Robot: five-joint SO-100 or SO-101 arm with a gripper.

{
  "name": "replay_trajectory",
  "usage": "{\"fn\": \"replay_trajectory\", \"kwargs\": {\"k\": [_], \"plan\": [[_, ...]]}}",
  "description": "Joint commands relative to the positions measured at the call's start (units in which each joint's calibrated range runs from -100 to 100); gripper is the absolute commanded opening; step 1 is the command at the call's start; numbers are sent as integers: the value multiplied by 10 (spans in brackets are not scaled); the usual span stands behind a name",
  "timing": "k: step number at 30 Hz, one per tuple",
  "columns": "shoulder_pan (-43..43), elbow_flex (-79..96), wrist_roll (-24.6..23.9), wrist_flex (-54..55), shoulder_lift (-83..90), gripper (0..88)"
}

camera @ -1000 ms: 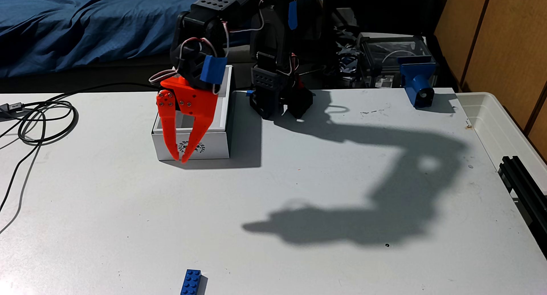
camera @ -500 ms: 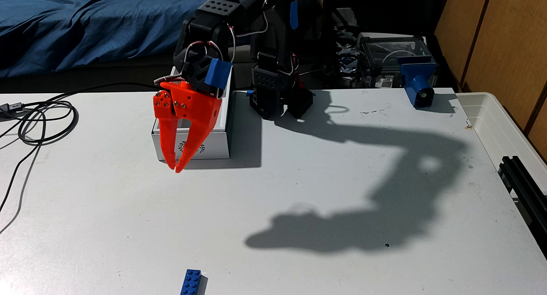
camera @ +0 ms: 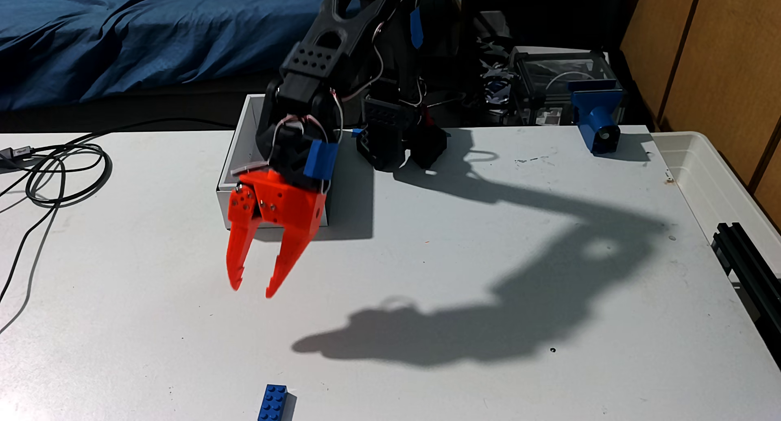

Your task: Grab the blue brick and place in box

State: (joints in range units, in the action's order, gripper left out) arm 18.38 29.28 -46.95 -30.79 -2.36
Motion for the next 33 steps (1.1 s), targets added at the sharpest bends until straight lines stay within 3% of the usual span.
{"fn": "replay_trajectory", "kwargs": {"k": [1, 10, 33], "plan": [[-5, -14, -4, 21, -10, 182], [-28, -79, -8, 15, -46, 335], [-80, -228, -25, 14, -200, 497]]}}
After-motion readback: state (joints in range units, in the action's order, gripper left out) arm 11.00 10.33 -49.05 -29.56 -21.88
